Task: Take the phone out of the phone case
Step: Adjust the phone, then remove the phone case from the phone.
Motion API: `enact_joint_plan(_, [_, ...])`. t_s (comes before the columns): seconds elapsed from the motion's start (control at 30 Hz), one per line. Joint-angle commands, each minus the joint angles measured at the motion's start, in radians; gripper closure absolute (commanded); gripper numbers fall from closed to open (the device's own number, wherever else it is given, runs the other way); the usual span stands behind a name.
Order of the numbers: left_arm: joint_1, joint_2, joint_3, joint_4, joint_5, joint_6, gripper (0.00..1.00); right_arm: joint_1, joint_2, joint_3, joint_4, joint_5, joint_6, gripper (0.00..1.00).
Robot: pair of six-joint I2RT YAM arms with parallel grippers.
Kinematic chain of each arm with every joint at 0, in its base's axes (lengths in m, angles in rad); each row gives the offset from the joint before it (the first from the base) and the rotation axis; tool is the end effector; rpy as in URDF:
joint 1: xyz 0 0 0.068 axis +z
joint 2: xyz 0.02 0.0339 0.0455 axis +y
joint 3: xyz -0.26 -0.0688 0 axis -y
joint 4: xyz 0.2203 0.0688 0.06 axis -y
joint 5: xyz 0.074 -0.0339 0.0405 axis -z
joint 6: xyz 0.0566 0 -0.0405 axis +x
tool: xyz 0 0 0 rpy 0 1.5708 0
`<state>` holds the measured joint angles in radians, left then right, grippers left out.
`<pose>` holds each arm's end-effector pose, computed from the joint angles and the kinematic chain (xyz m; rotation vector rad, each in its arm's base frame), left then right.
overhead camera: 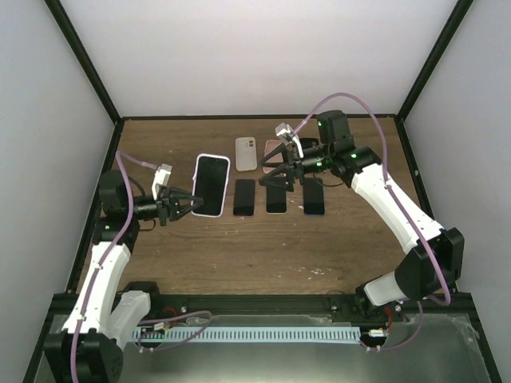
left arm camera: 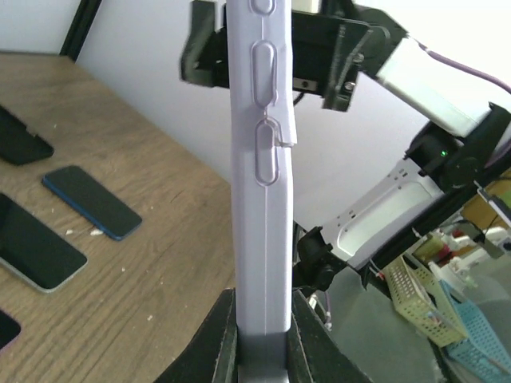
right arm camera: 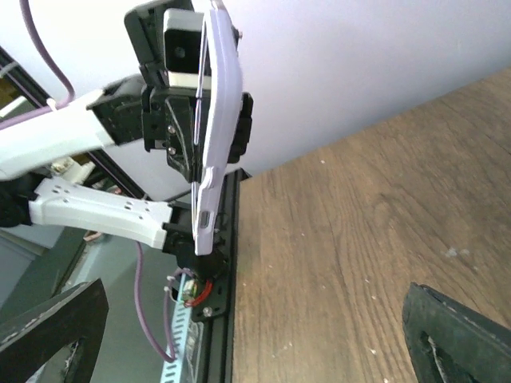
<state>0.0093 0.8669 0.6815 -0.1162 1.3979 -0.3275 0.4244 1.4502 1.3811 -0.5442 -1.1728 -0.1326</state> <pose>0.1598 -0.0543 0.3052 0.7011 1.7266 -1.4999 0.2438 0.1674 0.3610 -1.1853 1.6939 1.4321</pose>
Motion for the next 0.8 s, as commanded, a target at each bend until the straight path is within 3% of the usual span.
enact_joint_plan(0.0, [-0.007,-0.071,-0.036,0.216,0.042,-0.101,1.00,-0.007,-0.054,-0.028,0.190,-0.108,0.147,0.01])
enact_joint_plan(0.23, [-0.116,-0.088,-0.054,0.344,-0.053,-0.171,1.00,0.025,-0.104,-0.088,0.328,-0.137,0.183,0.05])
enact_joint_plan(0.43, [-0.170,-0.035,-0.072,0.579,-0.144,-0.318,1.00,0.071,-0.079,-0.066,0.394,-0.119,0.271,0.11])
enact_joint_plan(0.77, [-0.242,0.043,-0.033,0.507,-0.182,-0.214,1.00,0.146,-0.027,-0.032,0.454,-0.126,0.395,0.19])
